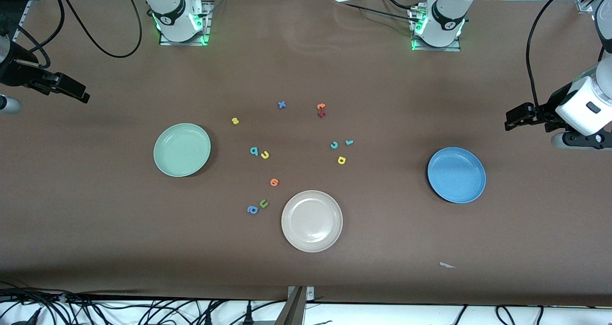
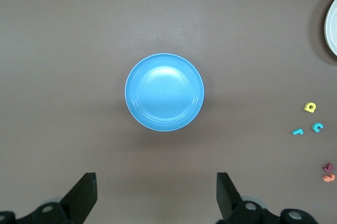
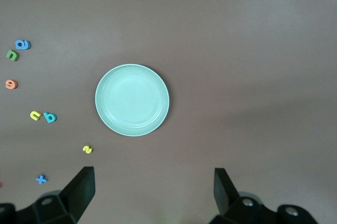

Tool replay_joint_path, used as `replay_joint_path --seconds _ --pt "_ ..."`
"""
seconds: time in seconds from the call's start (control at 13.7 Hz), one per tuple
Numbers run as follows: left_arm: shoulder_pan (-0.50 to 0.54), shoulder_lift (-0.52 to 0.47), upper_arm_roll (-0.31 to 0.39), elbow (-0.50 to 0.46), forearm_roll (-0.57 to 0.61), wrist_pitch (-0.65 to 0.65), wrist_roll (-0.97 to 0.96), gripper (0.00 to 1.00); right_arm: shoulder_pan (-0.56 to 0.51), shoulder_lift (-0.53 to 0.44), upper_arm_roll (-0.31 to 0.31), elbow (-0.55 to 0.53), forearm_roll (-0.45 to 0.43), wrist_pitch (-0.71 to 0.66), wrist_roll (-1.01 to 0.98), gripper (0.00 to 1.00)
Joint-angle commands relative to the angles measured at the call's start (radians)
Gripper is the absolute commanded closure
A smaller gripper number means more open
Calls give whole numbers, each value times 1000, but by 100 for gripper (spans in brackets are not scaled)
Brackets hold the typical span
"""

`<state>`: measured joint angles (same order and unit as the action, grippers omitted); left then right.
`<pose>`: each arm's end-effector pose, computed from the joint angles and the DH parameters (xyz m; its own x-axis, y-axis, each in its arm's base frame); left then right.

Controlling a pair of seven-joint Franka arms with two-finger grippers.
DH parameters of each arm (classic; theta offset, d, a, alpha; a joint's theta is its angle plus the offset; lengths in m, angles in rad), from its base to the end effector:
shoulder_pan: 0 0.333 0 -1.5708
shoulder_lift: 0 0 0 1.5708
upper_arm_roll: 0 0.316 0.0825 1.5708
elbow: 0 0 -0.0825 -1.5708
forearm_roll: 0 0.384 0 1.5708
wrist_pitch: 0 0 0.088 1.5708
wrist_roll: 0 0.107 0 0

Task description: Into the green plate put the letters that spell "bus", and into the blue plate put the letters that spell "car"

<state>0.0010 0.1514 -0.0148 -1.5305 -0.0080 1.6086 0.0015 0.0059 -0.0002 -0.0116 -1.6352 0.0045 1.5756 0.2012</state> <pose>0.5999 -0.0085 0.5592 0.9972 -0.0150 -0.0732 -0.0142 -0.9998 0.0103 0.5524 -0.0027 0.5947 0.9769 -0.2054 -0.0591 -0.2054 -0.9787 0.0075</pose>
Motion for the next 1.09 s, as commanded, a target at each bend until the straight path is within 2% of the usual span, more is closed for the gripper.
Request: replay_joint_path --seconds 0.0,1.02 --pt "5 -12 -2 -16 -6 14 20 0 3 -14 -5 6 20 -20 -14 0" --pt "5 -4 -1 -16 -4 25 20 0 3 -14 -4 6 19 -19 -12 0"
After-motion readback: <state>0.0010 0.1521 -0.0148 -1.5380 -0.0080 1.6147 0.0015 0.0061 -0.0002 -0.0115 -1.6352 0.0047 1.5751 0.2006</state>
